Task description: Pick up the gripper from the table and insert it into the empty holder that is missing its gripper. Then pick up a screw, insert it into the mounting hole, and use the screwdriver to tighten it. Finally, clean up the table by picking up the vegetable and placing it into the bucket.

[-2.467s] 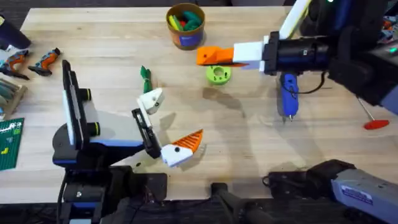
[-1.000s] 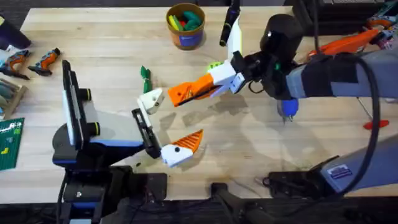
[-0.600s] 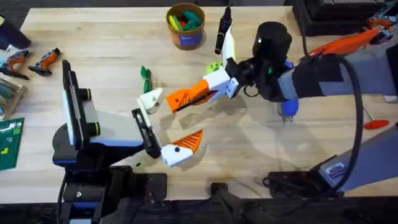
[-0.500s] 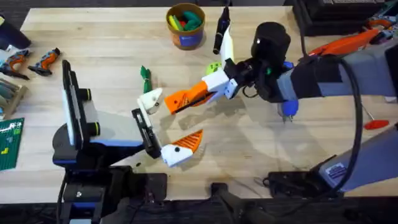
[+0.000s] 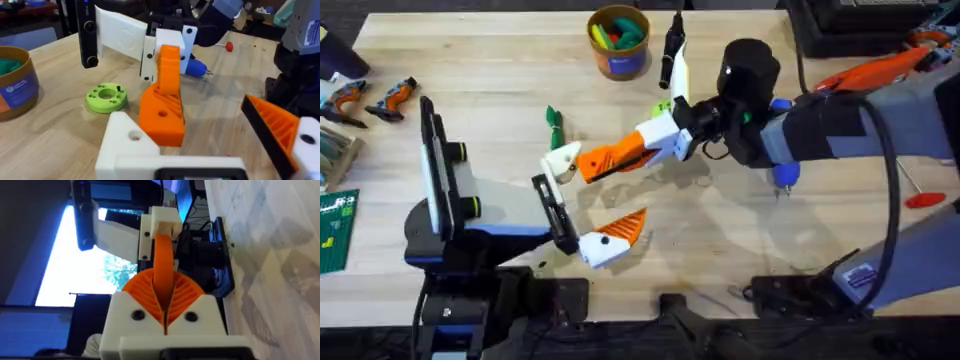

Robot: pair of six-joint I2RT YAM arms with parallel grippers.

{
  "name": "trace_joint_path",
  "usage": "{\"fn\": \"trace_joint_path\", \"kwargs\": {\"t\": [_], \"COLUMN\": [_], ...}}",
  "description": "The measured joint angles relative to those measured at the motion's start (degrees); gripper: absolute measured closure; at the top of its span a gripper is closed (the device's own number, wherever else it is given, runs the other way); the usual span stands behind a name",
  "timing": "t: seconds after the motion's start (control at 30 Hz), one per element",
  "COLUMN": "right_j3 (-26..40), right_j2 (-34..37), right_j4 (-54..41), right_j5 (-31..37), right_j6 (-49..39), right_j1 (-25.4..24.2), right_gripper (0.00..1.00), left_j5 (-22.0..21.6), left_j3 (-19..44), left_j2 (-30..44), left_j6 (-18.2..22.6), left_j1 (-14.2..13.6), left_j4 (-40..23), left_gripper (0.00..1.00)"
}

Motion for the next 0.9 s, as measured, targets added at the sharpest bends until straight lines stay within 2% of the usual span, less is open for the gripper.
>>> {"fn": "trace_joint_path", "kwargs": {"t": [0.9], "right_j3": [0.0], "right_j2": [0.0], "right_j4": [0.0], "right_j5": [3.0], "right_j6": [2.1], "right_j1": [1.9], "right_gripper": [0.988], "left_j5": [0.0], "left_j3": [0.0], "left_j2": [0.0], "left_j6": [0.0], "left_j1": [0.0], "left_j4": [0.0], "left_gripper": [0.014]}}
